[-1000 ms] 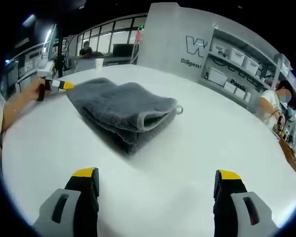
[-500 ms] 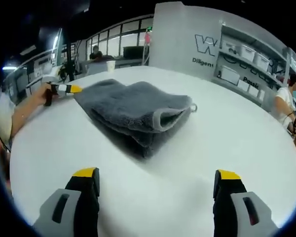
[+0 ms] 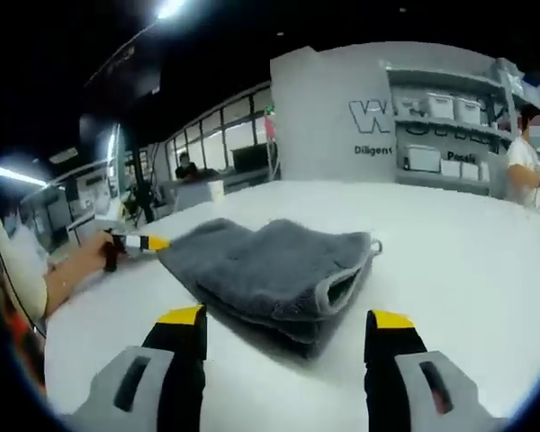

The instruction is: Open the folded towel by lifting each exposed corner and separating the folded layers until the towel lies flat within the target outline without major curled edges

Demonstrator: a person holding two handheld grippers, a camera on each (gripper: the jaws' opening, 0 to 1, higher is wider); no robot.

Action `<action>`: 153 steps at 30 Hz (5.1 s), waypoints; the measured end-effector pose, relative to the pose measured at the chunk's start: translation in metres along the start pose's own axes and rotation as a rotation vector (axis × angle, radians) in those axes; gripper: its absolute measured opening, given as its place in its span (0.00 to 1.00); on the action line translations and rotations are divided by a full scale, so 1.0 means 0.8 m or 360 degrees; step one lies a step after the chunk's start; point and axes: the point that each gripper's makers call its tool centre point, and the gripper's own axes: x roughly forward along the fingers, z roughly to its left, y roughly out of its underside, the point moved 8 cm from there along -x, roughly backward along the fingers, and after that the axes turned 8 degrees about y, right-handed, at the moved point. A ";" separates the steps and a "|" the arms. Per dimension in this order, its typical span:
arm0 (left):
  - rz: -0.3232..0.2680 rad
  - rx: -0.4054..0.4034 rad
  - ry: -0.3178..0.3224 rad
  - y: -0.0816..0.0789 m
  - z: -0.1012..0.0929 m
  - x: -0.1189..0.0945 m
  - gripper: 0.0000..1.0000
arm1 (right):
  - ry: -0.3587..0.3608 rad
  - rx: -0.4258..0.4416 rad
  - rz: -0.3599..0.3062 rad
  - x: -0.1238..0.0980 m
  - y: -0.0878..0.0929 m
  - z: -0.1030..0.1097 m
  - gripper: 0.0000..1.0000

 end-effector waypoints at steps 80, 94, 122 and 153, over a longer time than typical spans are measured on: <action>-0.0004 -0.0020 -0.0199 -0.023 0.071 -0.054 0.02 | 0.0567 -0.0156 -0.0063 -0.051 0.000 -0.090 0.00; -0.0041 -0.0015 -0.0324 -0.030 0.099 -0.081 0.02 | 0.0621 -0.0188 -0.0006 -0.061 0.004 -0.099 0.01; -0.0082 -0.0007 -0.0543 -0.038 0.137 -0.123 0.02 | 0.0815 -0.0198 0.0074 -0.089 0.011 -0.128 0.01; -0.0093 0.0003 -0.0586 -0.038 0.153 -0.138 0.02 | 0.0854 -0.0281 0.0172 -0.109 0.025 -0.156 0.01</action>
